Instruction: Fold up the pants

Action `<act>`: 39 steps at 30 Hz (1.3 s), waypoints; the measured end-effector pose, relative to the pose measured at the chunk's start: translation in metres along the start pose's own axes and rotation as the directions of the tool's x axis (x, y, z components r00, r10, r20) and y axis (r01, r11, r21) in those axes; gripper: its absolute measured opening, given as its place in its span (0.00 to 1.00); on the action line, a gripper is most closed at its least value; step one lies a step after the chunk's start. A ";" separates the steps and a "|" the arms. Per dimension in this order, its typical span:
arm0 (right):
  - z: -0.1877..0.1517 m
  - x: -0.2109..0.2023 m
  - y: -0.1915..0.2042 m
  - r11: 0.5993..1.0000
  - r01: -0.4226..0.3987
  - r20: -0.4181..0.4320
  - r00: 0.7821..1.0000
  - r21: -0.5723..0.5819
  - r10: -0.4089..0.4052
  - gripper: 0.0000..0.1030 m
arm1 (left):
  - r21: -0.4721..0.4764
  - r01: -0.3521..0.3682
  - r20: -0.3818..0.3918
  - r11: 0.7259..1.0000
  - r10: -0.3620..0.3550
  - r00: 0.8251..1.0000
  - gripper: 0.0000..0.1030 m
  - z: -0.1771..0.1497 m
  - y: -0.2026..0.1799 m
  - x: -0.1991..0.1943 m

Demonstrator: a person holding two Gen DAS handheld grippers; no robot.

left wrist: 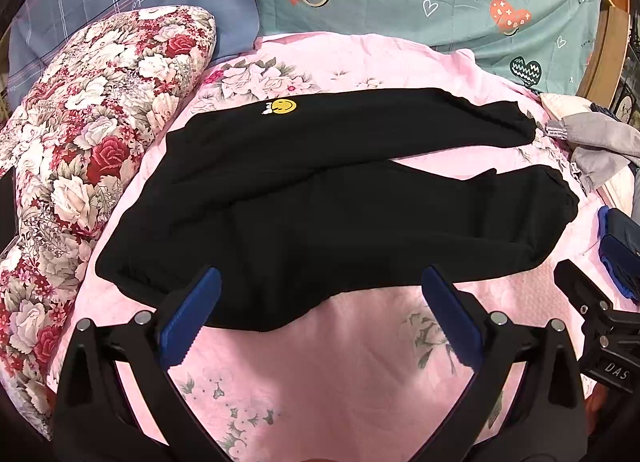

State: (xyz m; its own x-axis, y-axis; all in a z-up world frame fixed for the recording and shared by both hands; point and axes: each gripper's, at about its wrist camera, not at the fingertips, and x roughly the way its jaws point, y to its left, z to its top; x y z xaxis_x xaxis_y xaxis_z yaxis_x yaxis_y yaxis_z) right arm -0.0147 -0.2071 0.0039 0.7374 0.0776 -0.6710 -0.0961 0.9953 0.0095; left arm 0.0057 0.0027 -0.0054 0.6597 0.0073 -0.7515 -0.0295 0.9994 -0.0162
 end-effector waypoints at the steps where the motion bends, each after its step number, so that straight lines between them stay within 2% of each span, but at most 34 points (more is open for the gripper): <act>1: 0.000 0.001 0.000 1.000 -0.001 -0.002 1.000 0.000 0.001 0.99 | 0.000 0.001 -0.002 1.000 -0.001 1.000 0.98 0.000 0.000 0.001; 5: -0.001 0.005 -0.001 1.000 -0.007 -0.012 1.000 0.004 0.007 0.99 | -0.001 0.012 -0.005 1.000 -0.012 1.000 0.98 0.000 0.003 0.005; 6: -0.003 0.009 -0.004 0.999 -0.045 -0.039 0.998 0.016 0.046 0.99 | -0.002 0.010 -0.005 1.000 -0.010 1.000 0.98 0.001 0.006 0.008; 8: -0.008 0.015 -0.018 0.990 -0.127 -0.091 0.987 0.054 0.131 0.99 | 0.002 -0.032 0.020 0.999 0.032 0.999 0.98 0.002 0.012 0.012; 9: -0.011 0.018 -0.029 0.984 -0.162 -0.112 0.979 0.079 0.170 0.99 | 0.011 -0.091 0.042 0.996 0.090 0.995 0.98 0.003 0.018 0.017; 10: -0.015 0.020 -0.049 0.982 -0.155 -0.127 0.978 0.110 0.168 0.99 | 0.012 -0.124 0.048 0.992 0.123 0.991 0.98 0.005 0.022 0.021; 11: -0.018 0.021 -0.069 0.987 -0.095 -0.132 0.985 0.132 0.112 0.99 | 0.001 -0.154 0.041 0.988 0.154 0.987 0.98 0.007 0.031 0.028; 12: -0.020 0.022 -0.100 0.986 0.034 -0.138 0.990 0.163 -0.011 0.99 | -0.013 -0.161 0.028 0.987 0.161 0.987 0.98 0.008 0.038 0.033; 14: -0.019 0.024 -0.144 0.957 0.199 -0.140 0.975 0.210 -0.172 0.99 | -0.064 -0.165 -0.032 0.984 0.164 0.986 0.98 0.011 0.056 0.052; 15: -0.016 0.029 -0.178 0.928 0.269 -0.144 0.961 0.257 -0.238 0.99 | -0.080 -0.170 -0.058 0.982 0.166 0.984 0.98 0.012 0.062 0.059; 17: -0.011 0.043 -0.222 0.881 0.322 -0.180 0.944 0.346 -0.275 0.99 | -0.098 -0.183 -0.098 0.978 0.174 0.980 0.98 0.011 0.069 0.073; 19: -0.005 0.064 -0.253 0.855 0.302 -0.198 0.951 0.422 -0.238 0.98 | -0.097 -0.189 -0.126 0.977 0.177 0.976 0.98 0.009 0.069 0.081; 21: 0.008 0.086 -0.263 0.859 0.276 -0.199 0.958 0.431 -0.207 0.98 | -0.088 -0.186 -0.138 0.979 0.173 0.975 0.98 0.008 0.066 0.085; 23: 0.022 0.117 -0.268 0.867 0.306 -0.226 0.946 0.394 -0.231 0.96 | -0.075 -0.187 -0.144 0.979 0.175 0.974 0.98 0.007 0.063 0.086; 24: 0.026 0.140 -0.271 0.857 0.349 -0.291 0.924 0.380 -0.247 0.88 | -0.073 -0.188 -0.141 0.980 0.176 0.974 0.98 0.007 0.062 0.085; 26: 0.023 0.168 -0.280 0.837 0.362 -0.393 0.899 0.409 -0.197 0.68 | -0.076 -0.205 -0.132 0.976 0.194 0.972 0.98 0.008 0.063 0.085; 27: 0.027 0.172 -0.278 0.833 0.385 -0.392 0.892 0.398 -0.225 0.61 | -0.085 -0.219 -0.126 0.972 0.207 0.970 0.98 0.008 0.066 0.085; 28: 0.032 0.175 -0.274 0.844 0.379 -0.383 0.895 0.379 -0.230 0.52 | -0.093 -0.224 -0.130 0.970 0.212 0.969 0.98 0.009 0.068 0.087; 29: 0.035 0.175 -0.273 0.850 0.363 -0.371 0.902 0.381 -0.219 0.25 | -0.102 -0.229 -0.138 0.968 0.214 0.967 0.98 0.010 0.071 0.089; 30: 0.037 0.172 -0.274 0.846 0.353 -0.359 0.909 0.399 -0.210 0.11 | -0.111 -0.230 -0.149 0.967 0.213 0.966 0.98 0.010 0.073 0.092; 31: 0.037 0.165 -0.278 0.840 0.314 -0.333 0.927 0.443 -0.171 0.11 | -0.120 -0.230 -0.166 0.966 0.209 0.964 0.98 0.011 0.074 0.094; 32: 0.038 0.151 -0.283 0.830 0.300 -0.299 0.939 0.470 -0.170 0.11 | -0.126 -0.229 -0.173 0.965 0.206 0.963 0.98 0.012 0.076 0.094; 34: 0.041 0.114 -0.288 0.820 0.306 -0.223 0.949 0.484 -0.223 0.11 | -0.135 -0.227 -0.158 0.964 0.205 0.966 0.98 0.014 0.079 0.090; 36: 0.033 0.078 -0.298 0.801 0.354 -0.188 0.935 0.483 -0.300 0.11 | -0.131 -0.243 -0.136 0.961 0.225 0.965 0.98 0.015 0.080 0.086; 37: 0.025 0.068 -0.306 0.796 0.355 -0.202 0.935 0.489 -0.293 0.11 | -0.123 -0.252 -0.131 0.960 0.236 0.963 0.98 0.015 0.081 0.086; 39: 0.003 0.067 -0.318 0.790 0.367 -0.286 0.924 0.491 -0.252 0.16 | -0.113 -0.259 -0.142 0.959 0.242 0.960 0.98 0.015 0.083 0.088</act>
State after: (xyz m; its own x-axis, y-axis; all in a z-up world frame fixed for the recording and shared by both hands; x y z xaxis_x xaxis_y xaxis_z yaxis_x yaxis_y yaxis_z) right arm 0.0672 -0.5179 -0.0413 0.5146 -0.1957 -0.8348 0.5237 0.8426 0.1253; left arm 0.0724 0.0869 -0.0635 0.5189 0.2445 -0.8191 -0.2844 0.9530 0.1043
